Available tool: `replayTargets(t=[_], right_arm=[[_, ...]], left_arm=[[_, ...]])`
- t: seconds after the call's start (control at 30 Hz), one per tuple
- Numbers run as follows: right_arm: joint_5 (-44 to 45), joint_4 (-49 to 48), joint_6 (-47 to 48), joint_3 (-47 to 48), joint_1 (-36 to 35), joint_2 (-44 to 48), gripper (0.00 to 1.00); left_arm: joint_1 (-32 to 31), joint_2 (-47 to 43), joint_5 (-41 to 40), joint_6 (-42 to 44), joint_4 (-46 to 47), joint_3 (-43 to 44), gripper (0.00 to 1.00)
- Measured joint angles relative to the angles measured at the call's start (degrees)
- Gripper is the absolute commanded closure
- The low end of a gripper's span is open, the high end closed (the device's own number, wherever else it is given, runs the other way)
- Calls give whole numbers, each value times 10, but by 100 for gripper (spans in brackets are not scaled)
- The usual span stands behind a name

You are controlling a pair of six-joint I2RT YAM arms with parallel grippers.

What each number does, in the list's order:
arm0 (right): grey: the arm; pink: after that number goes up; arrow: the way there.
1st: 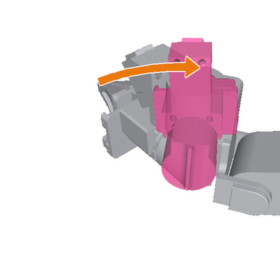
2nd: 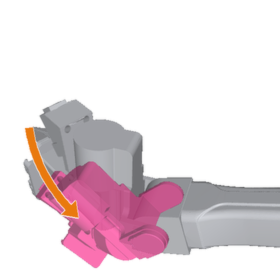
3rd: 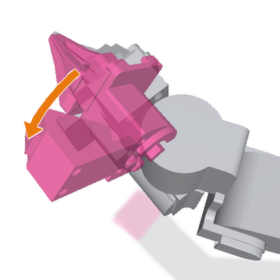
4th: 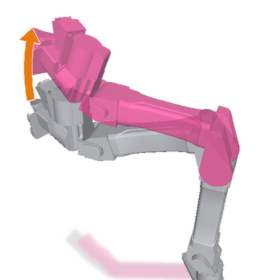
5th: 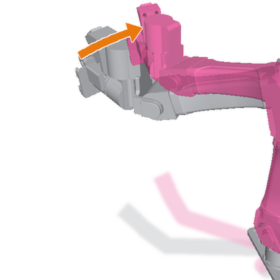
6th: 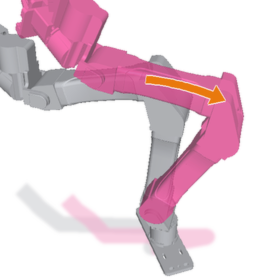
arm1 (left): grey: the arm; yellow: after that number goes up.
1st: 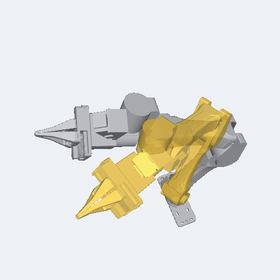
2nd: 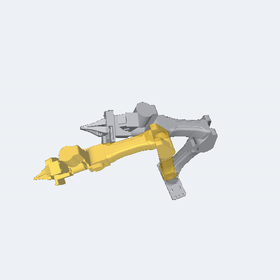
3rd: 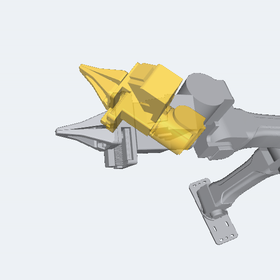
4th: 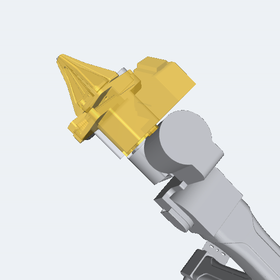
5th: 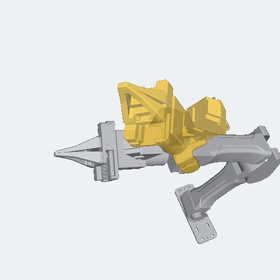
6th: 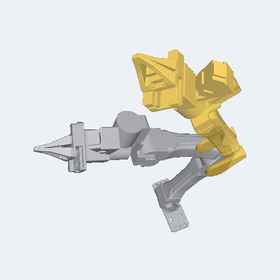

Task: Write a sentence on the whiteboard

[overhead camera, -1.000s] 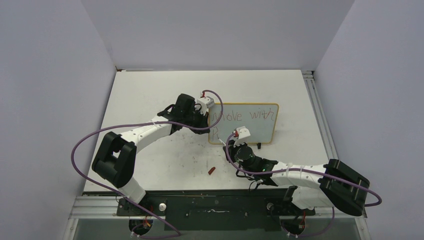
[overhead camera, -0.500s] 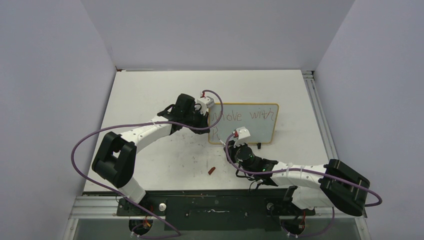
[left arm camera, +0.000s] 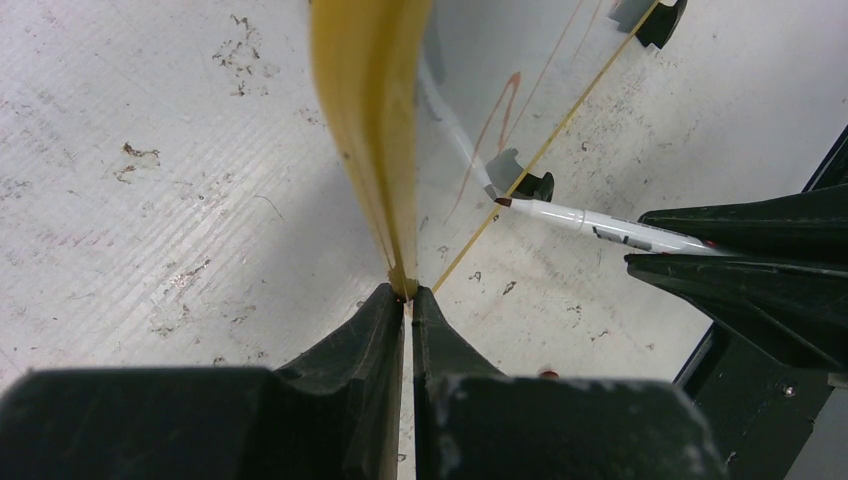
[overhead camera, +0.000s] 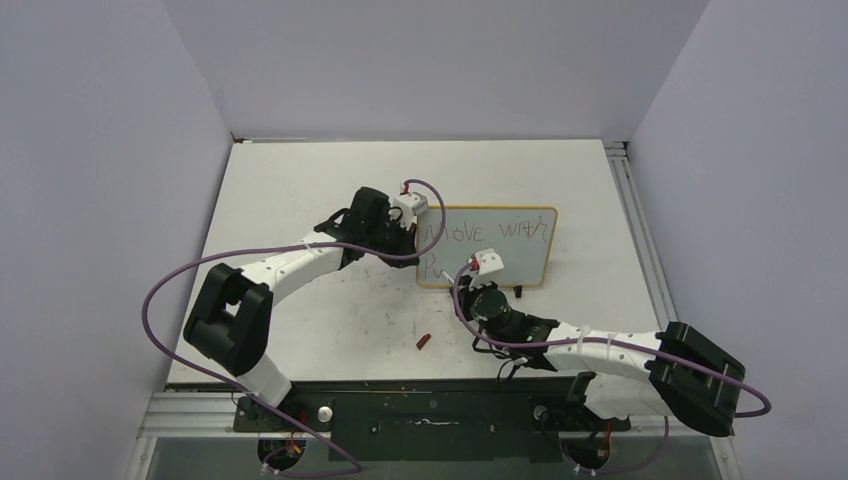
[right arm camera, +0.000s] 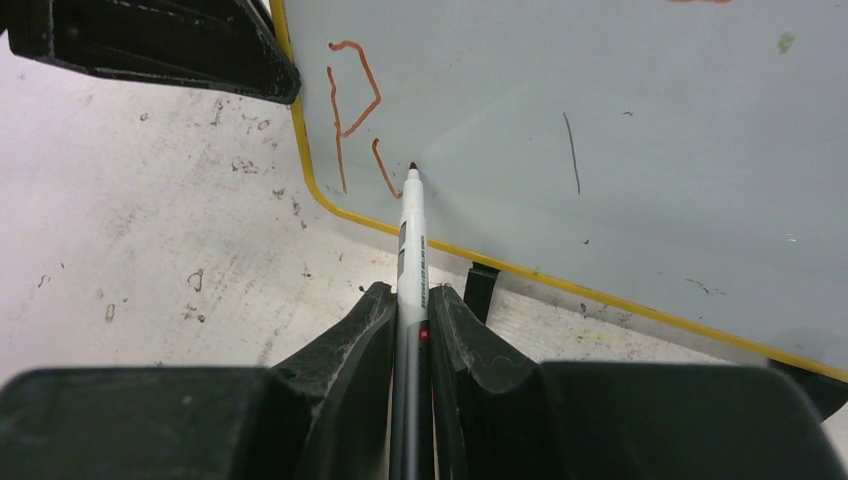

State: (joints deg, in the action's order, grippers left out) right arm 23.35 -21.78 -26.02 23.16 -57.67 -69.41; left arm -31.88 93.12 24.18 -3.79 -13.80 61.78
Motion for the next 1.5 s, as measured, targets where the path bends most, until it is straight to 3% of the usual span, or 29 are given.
replayTargets(t=[1.5], right_arm=[[-3,5,-38,-25,3,3,95]], left_arm=[[1,0,-2,0,-1,0,100]])
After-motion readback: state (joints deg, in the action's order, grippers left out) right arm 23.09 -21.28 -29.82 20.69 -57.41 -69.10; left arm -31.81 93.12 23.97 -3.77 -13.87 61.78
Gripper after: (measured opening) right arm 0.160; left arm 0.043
